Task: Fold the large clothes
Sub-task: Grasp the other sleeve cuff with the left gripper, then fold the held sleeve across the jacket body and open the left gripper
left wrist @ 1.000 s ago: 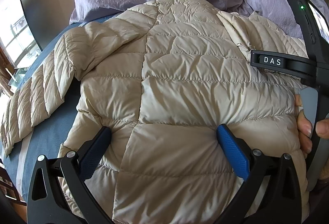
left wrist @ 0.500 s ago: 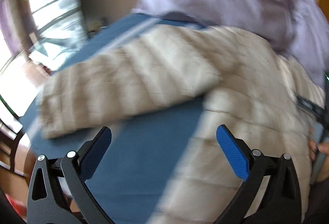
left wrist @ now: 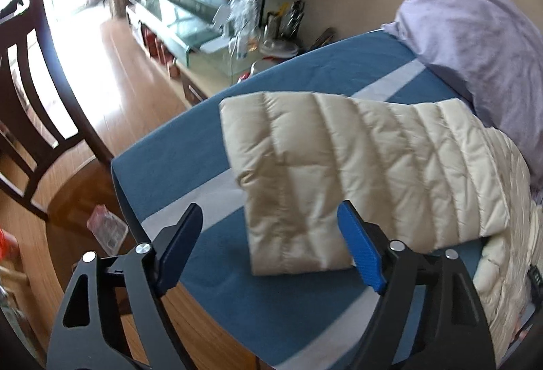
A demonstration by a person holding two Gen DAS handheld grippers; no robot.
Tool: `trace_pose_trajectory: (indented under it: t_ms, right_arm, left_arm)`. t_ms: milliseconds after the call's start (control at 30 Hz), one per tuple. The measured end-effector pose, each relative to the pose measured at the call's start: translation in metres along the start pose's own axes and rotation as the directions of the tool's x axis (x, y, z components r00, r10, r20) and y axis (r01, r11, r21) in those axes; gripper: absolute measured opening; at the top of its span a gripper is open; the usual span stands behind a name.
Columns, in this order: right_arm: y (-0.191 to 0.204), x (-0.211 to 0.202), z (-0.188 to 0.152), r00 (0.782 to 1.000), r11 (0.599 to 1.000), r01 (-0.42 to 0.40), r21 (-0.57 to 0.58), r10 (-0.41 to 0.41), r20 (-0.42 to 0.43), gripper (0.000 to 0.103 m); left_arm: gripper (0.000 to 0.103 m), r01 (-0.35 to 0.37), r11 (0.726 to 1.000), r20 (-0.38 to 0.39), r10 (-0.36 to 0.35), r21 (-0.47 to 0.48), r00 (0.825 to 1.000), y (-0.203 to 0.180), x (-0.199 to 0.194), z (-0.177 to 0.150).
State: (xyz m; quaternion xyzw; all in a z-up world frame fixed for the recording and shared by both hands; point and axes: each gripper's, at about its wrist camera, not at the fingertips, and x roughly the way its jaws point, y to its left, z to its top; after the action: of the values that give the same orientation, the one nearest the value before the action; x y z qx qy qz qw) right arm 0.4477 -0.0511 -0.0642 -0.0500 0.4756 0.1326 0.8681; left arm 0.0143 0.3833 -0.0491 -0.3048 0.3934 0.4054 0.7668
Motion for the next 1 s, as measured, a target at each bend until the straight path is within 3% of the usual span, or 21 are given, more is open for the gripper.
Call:
trace_pose_trajectory:
  t_ms: [133,300,500,600,700,867,1000]
  right_arm:
    - [0.000,0.000,0.000,1.000,1.000,0.000,0.001,0.000,0.000,0.101]
    - [0.000,0.000,0.000,1.000,1.000,0.000,0.002,0.000,0.000,0.101]
    - [0.000,0.000,0.000,1.000,1.000,-0.001,0.005,0.001,0.001,0.101]
    - [0.000,0.000,0.000,1.000,1.000,-0.003,0.006,0.003,0.001,0.101]
    - [0.000,0.000,0.000,1.000,1.000,-0.002,0.005,0.002,0.001,0.101]
    - [0.000,-0.001,0.000,1.000,1.000,-0.003,0.005,0.003,0.001,0.101]
    - [0.001,-0.001,0.000,1.000,1.000,-0.004,0.007,0.004,0.001,0.101]
  left_arm:
    - [0.075,0.015,1.000,0.006,-0.015,-0.017,1.000,0.003,0.001,-0.001]
    - [0.055,0.044,0.999,0.009,-0.043,-0.013,0.999,-0.005,-0.001,-0.002]
    - [0.052,0.079,0.996,0.006,-0.079,-0.049,0.997,-0.012,0.001,0.000]
    - [0.030,0.077,0.995,0.011,-0.076,-0.066,0.997,-0.011,0.003,0.002]
    - [0.012,0.124,0.989,-0.005,-0.124,-0.081,0.992,-0.008,0.006,0.004]
    - [0.005,0.138,0.989,0.009,-0.137,-0.057,0.990,-0.016,0.000,0.010]
    - [0.005,0.190,0.981,0.038,-0.189,-0.035,0.981,-0.030,-0.014,0.017]
